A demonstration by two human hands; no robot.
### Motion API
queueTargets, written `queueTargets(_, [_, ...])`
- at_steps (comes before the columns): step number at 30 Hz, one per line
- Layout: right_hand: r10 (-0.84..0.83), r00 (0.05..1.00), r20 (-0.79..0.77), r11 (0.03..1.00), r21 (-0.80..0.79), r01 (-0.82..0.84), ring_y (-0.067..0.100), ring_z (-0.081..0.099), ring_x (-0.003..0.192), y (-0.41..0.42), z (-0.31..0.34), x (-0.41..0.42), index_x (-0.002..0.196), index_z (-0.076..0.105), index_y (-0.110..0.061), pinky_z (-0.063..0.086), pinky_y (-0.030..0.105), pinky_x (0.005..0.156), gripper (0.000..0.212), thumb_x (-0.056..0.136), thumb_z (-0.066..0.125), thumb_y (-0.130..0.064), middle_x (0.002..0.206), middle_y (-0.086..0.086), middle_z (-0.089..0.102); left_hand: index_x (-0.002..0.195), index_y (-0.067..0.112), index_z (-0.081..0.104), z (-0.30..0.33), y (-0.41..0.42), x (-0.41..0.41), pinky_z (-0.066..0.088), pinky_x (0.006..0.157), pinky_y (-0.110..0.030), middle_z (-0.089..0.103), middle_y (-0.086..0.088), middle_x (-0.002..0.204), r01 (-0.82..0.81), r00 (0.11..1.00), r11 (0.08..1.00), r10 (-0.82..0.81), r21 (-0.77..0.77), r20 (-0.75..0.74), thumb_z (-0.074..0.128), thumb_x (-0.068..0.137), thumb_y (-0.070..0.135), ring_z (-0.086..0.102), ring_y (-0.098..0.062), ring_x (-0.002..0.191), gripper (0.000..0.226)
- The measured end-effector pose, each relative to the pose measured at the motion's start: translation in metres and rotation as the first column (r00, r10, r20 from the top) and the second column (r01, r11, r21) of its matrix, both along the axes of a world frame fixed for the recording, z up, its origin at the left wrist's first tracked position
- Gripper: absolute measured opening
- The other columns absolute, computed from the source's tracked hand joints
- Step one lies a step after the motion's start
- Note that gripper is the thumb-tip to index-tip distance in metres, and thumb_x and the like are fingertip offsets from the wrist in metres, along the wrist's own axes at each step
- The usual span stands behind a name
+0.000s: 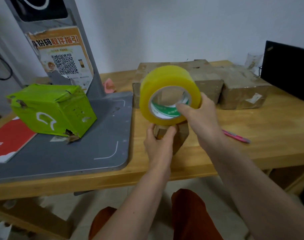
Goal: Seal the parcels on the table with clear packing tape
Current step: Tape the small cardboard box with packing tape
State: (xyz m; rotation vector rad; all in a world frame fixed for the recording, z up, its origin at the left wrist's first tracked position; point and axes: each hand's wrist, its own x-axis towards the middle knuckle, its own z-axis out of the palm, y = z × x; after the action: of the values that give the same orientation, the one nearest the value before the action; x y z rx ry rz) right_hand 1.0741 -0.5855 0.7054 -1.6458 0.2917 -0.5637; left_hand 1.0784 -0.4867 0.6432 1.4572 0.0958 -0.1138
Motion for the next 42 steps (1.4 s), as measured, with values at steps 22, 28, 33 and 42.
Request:
queueTargets(22, [0.016,0.997,-0.073,0.994,-0.109,-0.024,0.015,0.065,0.093,0.016,-0.016,0.013,0.109,0.063,-0.018,0.054,0.038,0.081,0.023,0.086,0.065,-0.020,0.100,0.001,0.069,0.122,0.033,0.055,0.005,0.066,0.060,0.047,0.073,-0.005,0.061,0.025,0.111,0.400,0.853,0.862,-0.474,0.313,0.217,0.080,0.081,0.021,0.059,0.018,0.094,0.049])
queueTargets(28, [-0.006,1.000,-0.004,0.991,0.134,0.007,0.021,0.069,0.092,0.002,-0.015,0.006,0.110,0.065,-0.014,0.056,0.050,0.087,0.028,0.082,0.066,-0.013,0.097,0.005,0.071,0.103,0.062,0.052,0.005,0.063,0.058,0.045,0.098,-0.026,0.054,0.026,0.122,0.379,0.830,0.840,-0.495,0.389,0.259,0.083,0.075,0.044,0.049,0.014,0.112,0.046])
queueTargets(33, [0.003,1.000,-0.012,1.000,0.002,-0.003,0.016,0.067,0.094,0.008,-0.017,0.003,0.111,0.064,-0.021,0.056,0.049,0.086,0.019,0.092,0.064,-0.022,0.100,0.000,0.070,0.097,0.089,0.030,0.012,0.066,0.052,0.032,0.117,-0.047,0.037,0.016,0.148,0.292,0.830,0.807,-0.481,0.513,0.283,0.076,0.070,0.059,0.031,-0.011,0.141,0.061])
queueTargets(42, [-0.043,0.997,-0.072,0.998,-0.043,0.040,0.013,0.069,0.086,0.013,-0.023,0.005,0.097,0.071,-0.019,0.058,0.044,0.080,0.016,0.082,0.074,-0.024,0.088,-0.005,0.074,0.126,0.042,0.056,0.005,0.052,0.060,0.045,0.103,-0.022,0.062,0.022,0.126,0.341,0.759,0.825,-0.525,0.450,0.387,0.078,0.081,0.045,0.054,-0.001,0.123,0.051])
